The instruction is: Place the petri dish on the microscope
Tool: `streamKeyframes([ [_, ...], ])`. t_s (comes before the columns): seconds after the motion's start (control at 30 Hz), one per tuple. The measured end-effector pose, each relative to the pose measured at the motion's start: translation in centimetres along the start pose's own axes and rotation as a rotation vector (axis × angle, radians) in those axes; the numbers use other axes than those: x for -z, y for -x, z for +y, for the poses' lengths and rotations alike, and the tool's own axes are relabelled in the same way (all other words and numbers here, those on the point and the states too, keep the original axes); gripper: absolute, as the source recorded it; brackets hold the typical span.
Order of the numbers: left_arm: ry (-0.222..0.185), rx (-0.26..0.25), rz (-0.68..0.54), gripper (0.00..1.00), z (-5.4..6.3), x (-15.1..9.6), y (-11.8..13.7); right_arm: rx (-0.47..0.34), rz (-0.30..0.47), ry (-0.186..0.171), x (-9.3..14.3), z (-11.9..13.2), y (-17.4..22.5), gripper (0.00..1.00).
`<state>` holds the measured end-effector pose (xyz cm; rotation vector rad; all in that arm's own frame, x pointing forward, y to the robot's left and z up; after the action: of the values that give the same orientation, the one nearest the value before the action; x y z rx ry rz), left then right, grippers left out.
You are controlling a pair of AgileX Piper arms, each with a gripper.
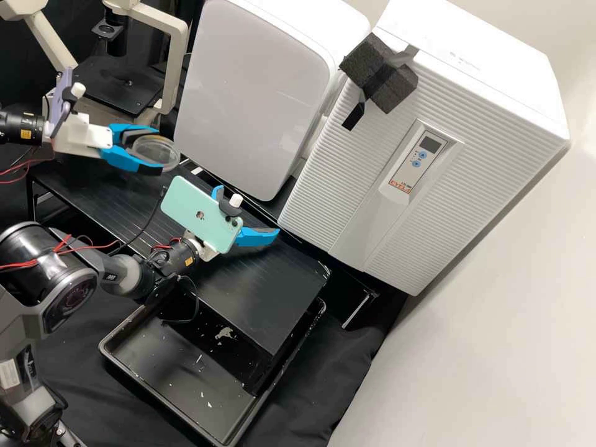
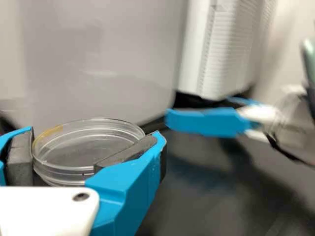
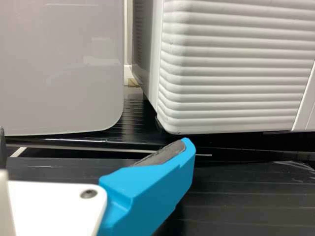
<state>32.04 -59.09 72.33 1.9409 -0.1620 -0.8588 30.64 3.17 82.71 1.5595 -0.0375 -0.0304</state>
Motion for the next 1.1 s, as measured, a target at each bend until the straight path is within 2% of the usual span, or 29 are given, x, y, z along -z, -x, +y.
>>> streamKeyframes([
  [0.07, 0.006, -0.036, 0.019, 0.0, 0.8, 0.6, 0.6, 0.0, 0.0, 0.0, 0.0, 0.0, 0.0, 1.0],
  [0.13, 0.019, -0.063, 0.035, 0.0, 1.3, 1.0, 1.1, 0.0, 0.0, 0.0, 0.0, 0.0, 0.0, 1.0],
  [0.23, 0.018, -0.087, 0.062, 0.0, 1.8, 1.9, 1.9, 0.0, 0.0, 0.0, 0.0, 0.0, 0.0, 1.0],
  [0.47, 0.031, -0.13, 0.165, 0.0, 2.8, 5.0, 3.5, 0.0, 0.0, 0.0, 0.0, 0.0, 0.0, 1.0],
  [0.63, 0.042, -0.153, 0.265, 0.0, 2.8, 7.7, 4.3, 0.0, 0.0, 0.0, 0.0, 0.0, 0.0, 1.0],
  [0.87, 0.055, -0.133, 0.409, 0.0, 2.4, 11.1, 4.6, 0.0, 0.0, 0.0, 0.0, 0.0, 0.0, 1.0],
  [1.1, 0.025, -0.11, 0.524, 0.0, 2.3, 13.9, 4.4, 0.0, 0.0, 0.0, 0.0, 0.0, 0.0, 1.0],
])
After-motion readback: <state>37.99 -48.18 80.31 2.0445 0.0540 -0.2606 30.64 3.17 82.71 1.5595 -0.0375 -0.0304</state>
